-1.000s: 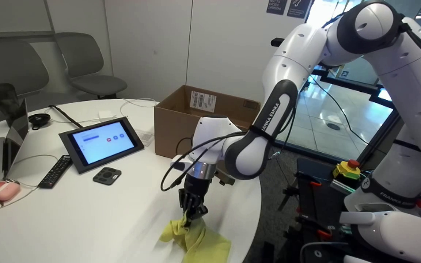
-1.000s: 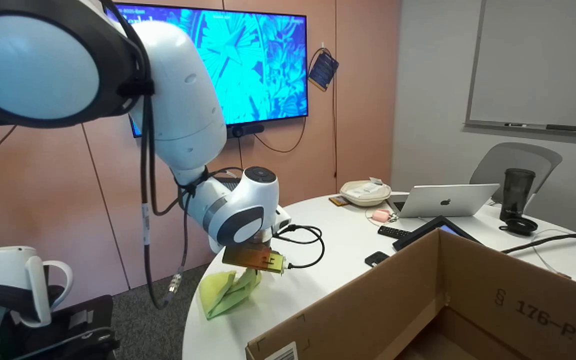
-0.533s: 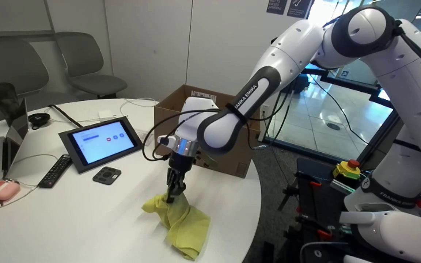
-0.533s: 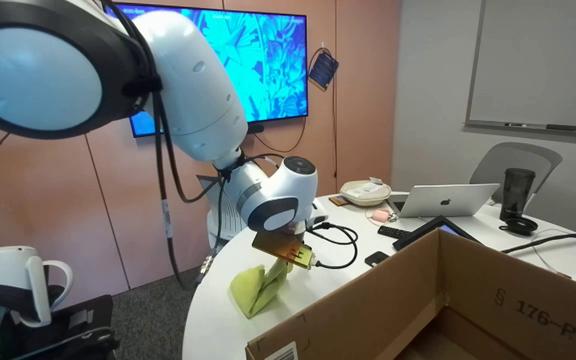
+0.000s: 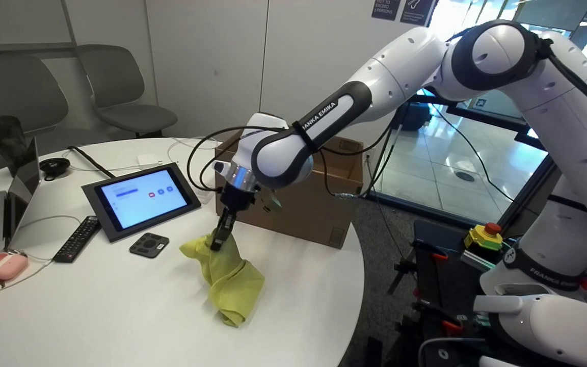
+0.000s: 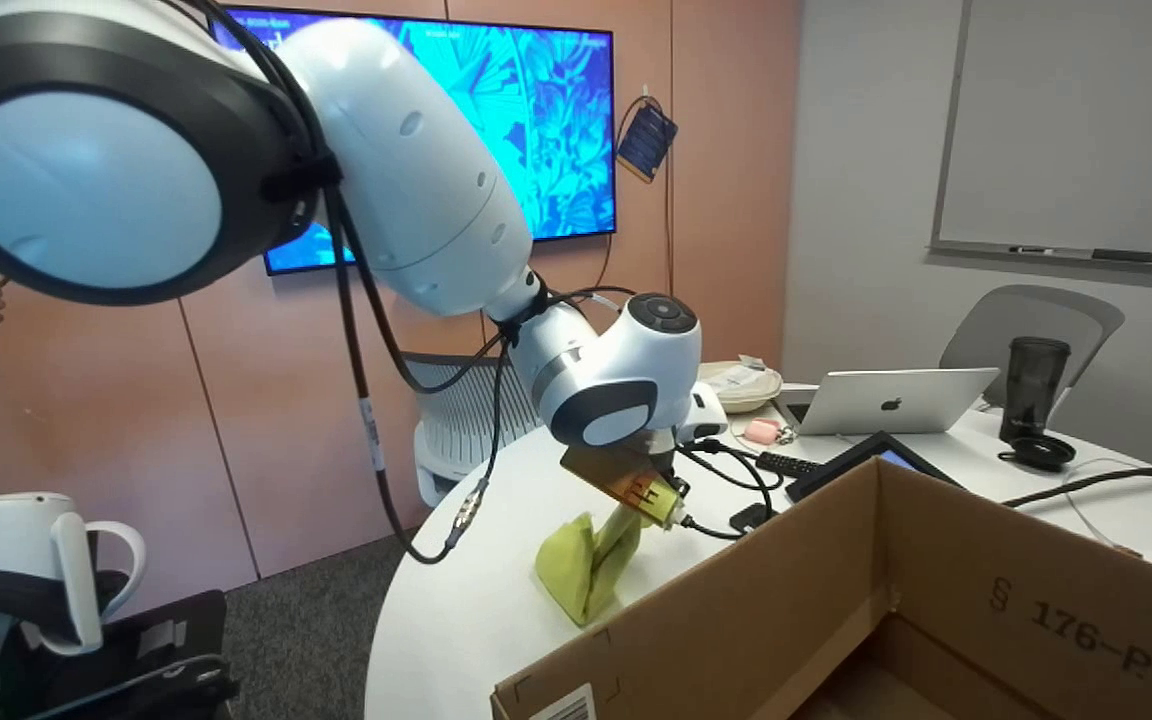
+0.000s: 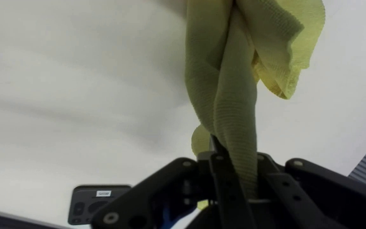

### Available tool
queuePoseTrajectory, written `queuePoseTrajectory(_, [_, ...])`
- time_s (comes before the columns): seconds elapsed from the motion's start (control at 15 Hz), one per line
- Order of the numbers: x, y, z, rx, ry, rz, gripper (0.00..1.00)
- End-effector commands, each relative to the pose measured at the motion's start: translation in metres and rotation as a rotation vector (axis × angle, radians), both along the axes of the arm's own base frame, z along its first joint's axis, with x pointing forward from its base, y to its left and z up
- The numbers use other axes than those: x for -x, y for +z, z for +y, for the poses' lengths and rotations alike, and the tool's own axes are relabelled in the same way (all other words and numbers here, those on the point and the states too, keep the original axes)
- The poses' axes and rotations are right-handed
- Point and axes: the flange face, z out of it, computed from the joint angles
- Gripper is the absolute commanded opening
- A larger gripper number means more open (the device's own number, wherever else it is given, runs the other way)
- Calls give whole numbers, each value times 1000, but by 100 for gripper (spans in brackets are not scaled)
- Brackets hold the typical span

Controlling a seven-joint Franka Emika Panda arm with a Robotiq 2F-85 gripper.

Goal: Put the green marker on the yellow towel, fold the towel twice and put it in the brown box

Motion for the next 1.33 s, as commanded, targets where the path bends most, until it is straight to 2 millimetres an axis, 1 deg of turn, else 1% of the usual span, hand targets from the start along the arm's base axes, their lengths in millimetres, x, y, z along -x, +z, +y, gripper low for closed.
queuePoseTrajectory(0.0, [-30,6,-7,-19,-127,-22,4])
queuePoseTrajectory(0.2, [-47,6,-17,-14,-232,-30,4])
queuePoseTrajectory(0.33, [-54,3,-22,-4,-296,-35,4])
queuePoseTrajectory(0.47, [-54,-2,-21,7,-336,-48,4])
queuePoseTrajectory(0.67, [-50,-7,-19,13,-356,-73,4])
queuePoseTrajectory(0.8, [-46,-4,-16,-13,-340,-61,4])
queuePoseTrajectory(1.07, [-36,22,-14,-116,-227,-72,3])
queuePoseTrajectory(1.2, [-26,34,-19,-149,-160,-107,3])
queuePoseTrajectory(1.27, [-18,34,-20,-152,-114,-118,3])
